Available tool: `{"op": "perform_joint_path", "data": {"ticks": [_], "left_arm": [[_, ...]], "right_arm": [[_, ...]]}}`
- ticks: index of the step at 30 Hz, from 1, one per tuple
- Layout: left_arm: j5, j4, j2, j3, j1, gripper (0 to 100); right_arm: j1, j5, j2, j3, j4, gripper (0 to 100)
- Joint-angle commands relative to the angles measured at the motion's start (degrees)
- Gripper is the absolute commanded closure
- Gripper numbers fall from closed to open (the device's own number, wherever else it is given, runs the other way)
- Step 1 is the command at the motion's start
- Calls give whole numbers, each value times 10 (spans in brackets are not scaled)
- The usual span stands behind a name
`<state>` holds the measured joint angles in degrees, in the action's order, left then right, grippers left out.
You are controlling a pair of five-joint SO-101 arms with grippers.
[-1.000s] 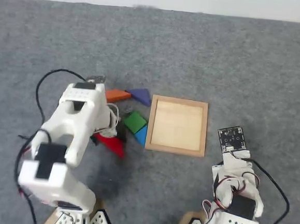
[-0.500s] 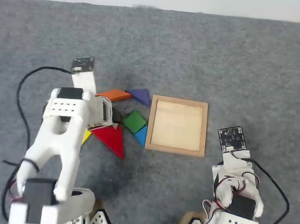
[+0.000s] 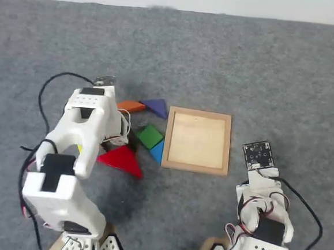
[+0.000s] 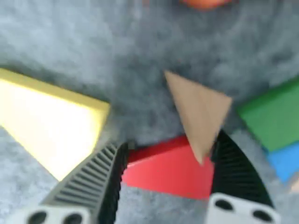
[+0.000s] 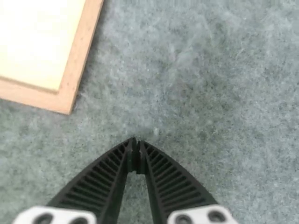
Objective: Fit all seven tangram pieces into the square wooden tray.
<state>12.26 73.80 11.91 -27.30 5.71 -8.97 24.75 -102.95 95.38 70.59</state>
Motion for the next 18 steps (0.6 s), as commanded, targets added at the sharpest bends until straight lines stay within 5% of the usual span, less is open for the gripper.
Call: {"op": "perform_joint_path", "data": {"ticks": [1, 13, 18], "left_arm": [[-32, 16, -4, 5, -14, 724], [-187, 2, -216, 8, 62, 727], [-266, -1, -200, 4, 120, 724]], "right_arm": [[-7, 9, -8, 11, -4, 991], [-6, 9, -8, 11, -4, 991], [-8, 9, -8, 11, -4, 991]]}}
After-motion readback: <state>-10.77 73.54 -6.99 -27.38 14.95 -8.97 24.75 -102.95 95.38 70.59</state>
